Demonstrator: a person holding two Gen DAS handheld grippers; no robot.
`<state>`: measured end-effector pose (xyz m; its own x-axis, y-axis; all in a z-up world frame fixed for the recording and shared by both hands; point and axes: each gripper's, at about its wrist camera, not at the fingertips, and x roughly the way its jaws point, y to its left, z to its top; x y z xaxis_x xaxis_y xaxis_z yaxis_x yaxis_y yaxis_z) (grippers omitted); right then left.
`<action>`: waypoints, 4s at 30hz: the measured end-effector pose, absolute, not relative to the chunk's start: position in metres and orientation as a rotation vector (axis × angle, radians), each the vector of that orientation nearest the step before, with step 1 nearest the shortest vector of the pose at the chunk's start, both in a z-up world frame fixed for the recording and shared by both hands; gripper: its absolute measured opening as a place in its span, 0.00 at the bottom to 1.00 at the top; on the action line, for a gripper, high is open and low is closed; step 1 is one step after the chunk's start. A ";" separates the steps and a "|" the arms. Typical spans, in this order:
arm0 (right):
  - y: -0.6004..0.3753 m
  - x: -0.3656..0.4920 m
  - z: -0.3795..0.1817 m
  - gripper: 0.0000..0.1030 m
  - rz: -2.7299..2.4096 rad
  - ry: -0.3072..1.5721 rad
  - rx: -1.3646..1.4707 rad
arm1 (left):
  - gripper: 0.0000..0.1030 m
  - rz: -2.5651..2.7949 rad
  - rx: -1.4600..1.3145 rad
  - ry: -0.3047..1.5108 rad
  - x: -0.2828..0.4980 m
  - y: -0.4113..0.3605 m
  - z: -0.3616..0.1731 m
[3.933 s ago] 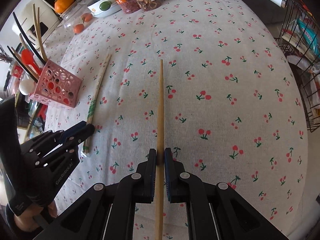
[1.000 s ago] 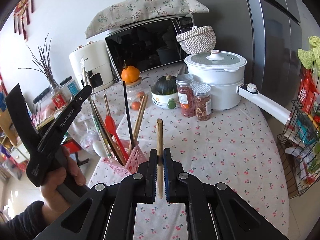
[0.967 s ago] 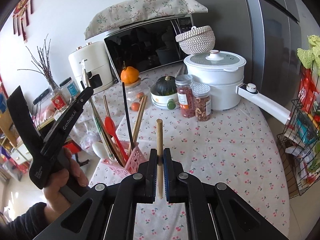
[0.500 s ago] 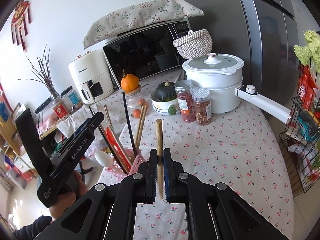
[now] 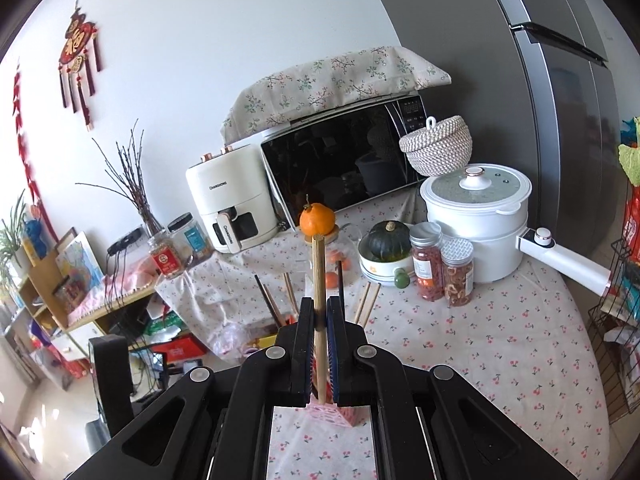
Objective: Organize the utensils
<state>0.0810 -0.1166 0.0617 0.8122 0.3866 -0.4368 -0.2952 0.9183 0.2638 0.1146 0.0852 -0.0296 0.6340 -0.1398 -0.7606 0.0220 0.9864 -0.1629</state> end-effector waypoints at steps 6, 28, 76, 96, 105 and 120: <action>-0.092 0.101 0.043 0.06 0.340 0.531 0.142 | 0.73 -0.082 -0.061 0.976 0.112 0.093 -0.047; -0.095 0.090 0.031 0.50 0.336 0.612 0.071 | 0.85 -0.105 -0.035 0.962 0.098 0.089 -0.036; -0.180 -0.048 0.006 1.00 0.032 0.707 -0.075 | 0.99 -0.058 0.009 0.765 -0.011 0.023 0.012; -0.183 -0.044 0.004 1.00 0.023 0.713 -0.050 | 0.99 -0.057 0.009 0.766 -0.012 0.024 0.012; -0.185 -0.044 0.004 1.00 0.024 0.714 -0.048 | 0.99 -0.056 0.017 0.772 -0.013 0.025 0.009; -0.187 -0.043 0.003 1.00 0.017 0.716 -0.049 | 0.99 -0.060 0.016 0.776 -0.013 0.024 0.007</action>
<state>-0.0435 -0.1873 0.0032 0.7544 -0.0015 -0.6564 -0.0320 0.9987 -0.0391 -0.0131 0.0243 0.0075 0.7118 -0.0485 -0.7007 0.0606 0.9981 -0.0075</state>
